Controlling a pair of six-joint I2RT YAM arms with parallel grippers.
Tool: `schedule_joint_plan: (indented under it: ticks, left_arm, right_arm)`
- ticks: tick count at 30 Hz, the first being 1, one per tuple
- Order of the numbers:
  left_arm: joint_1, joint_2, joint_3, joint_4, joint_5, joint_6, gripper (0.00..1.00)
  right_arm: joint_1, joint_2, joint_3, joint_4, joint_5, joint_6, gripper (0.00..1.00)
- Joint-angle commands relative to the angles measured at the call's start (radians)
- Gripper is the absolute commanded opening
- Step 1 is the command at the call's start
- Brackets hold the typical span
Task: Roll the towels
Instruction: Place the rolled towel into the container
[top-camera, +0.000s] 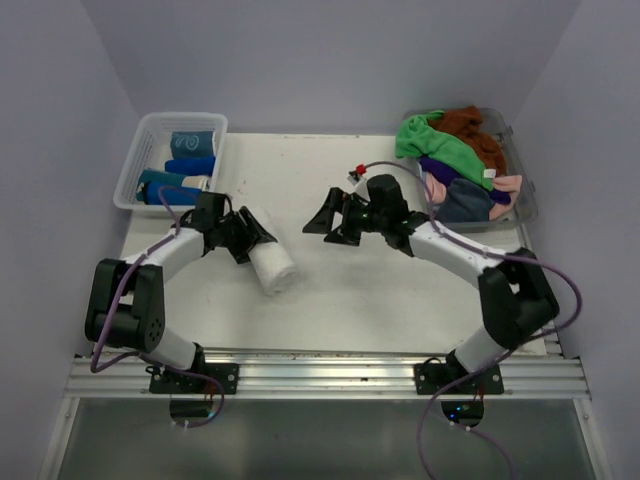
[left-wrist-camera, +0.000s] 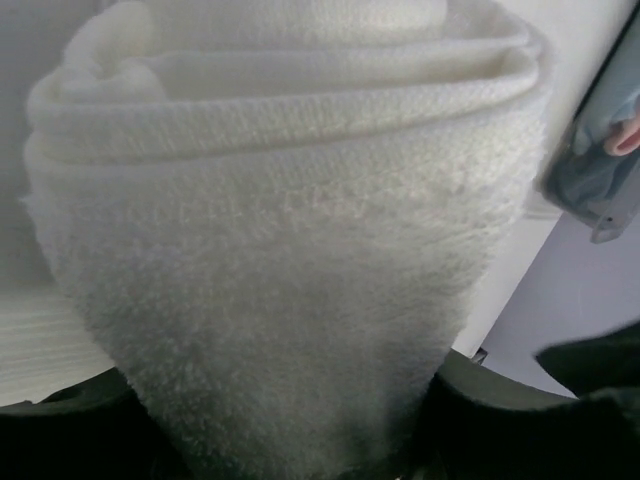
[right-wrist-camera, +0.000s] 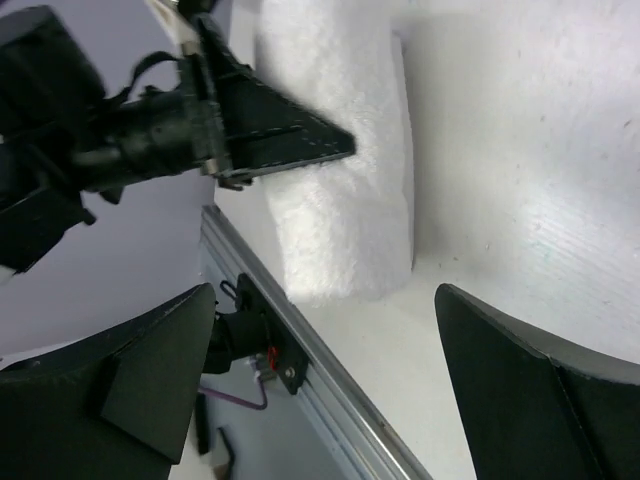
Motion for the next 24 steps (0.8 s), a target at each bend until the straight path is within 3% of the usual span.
schedule_joint_plan:
  ticks: [1,8,13,24]
  left_arm:
    - [0.011,-0.044,0.106,0.037,0.039,-0.053,0.43]
    - [0.060,-0.018,0.387,-0.036,0.024,-0.064,0.43]
    - [0.215,0.027,0.632,-0.068,-0.010,-0.078,0.41]
    - [0.396,0.292,0.892,0.117,-0.098,-0.266,0.41]
  right_arm:
    - [-0.002,-0.193,0.008,-0.232,0.237,-0.162,0.95]
    - [-0.005,-0.369,-0.113,-0.299,0.431,-0.158,0.96]
    - [-0.005,-0.364,-0.098,-0.382,0.489,-0.211,0.96]
    - [-0.005,-0.295,0.016,-0.474,0.528,-0.287,0.96]
